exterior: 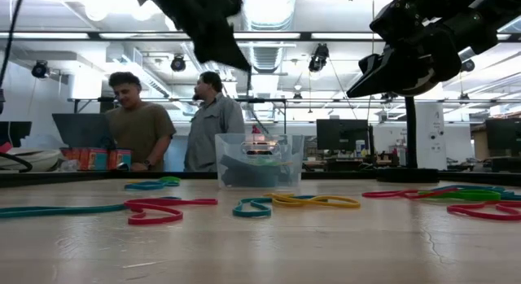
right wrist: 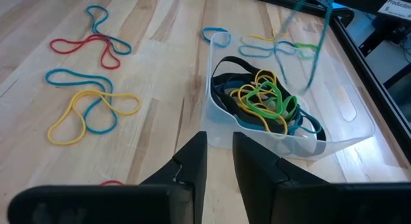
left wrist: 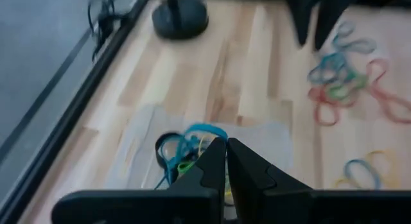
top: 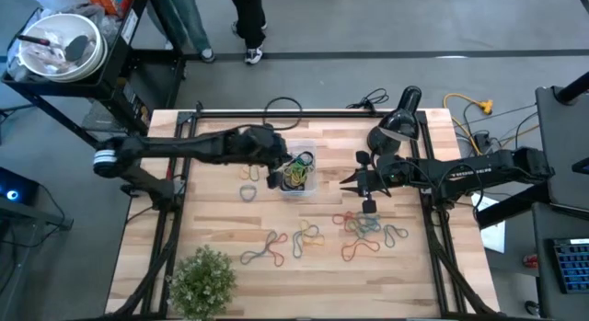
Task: Pick and place rubber bands into bin
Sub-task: Put the blue rubber band into the transparent bin, then put the green rubber band into the transparent bin
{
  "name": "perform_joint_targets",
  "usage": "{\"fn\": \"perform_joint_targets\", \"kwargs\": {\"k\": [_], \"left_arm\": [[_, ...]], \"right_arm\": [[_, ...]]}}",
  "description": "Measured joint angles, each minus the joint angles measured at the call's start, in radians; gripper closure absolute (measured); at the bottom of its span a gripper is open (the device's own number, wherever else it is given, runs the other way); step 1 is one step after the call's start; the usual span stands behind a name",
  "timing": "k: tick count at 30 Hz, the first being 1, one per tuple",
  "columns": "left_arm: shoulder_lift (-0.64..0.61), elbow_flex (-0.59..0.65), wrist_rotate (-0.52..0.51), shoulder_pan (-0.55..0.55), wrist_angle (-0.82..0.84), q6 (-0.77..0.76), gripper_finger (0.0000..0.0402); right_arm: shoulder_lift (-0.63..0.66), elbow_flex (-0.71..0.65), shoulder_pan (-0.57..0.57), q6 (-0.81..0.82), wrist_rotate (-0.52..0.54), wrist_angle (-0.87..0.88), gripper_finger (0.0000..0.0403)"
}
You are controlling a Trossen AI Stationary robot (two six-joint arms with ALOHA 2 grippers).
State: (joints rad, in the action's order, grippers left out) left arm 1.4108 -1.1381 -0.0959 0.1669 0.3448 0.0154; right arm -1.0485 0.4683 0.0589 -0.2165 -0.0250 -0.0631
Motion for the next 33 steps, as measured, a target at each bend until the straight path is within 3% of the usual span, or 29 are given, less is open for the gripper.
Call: {"fn": "perform_joint_targets", "kwargs": {"k": [7,14,24,27,33], "left_arm": [[0.098,-0.022,0.011,0.021,0.003,0.001,0.0401],[0.109,-0.024,0.012,0.026,0.003,-0.001,0.0399],[0.109,-0.025,0.012,0.026,0.021,-0.002,0.0309],[0.099,-0.044,-0.011,0.028,0.158,-0.003,0.0297],[0.087,-0.072,-0.225,0.051,0.527,-0.093,0.0295]], "right_arm": [[0.000,0.000,0.000,0.000,0.000,0.005,0.0335],[0.000,0.000,0.000,-0.001,0.000,0.006,0.0335],[0.000,0.000,0.000,-0.001,0.000,0.006,0.0335],[0.000,0.000,0.000,0.000,0.000,0.006,0.0335],[0.000,0.000,0.000,0.000,0.000,0.006,0.0335]]}}
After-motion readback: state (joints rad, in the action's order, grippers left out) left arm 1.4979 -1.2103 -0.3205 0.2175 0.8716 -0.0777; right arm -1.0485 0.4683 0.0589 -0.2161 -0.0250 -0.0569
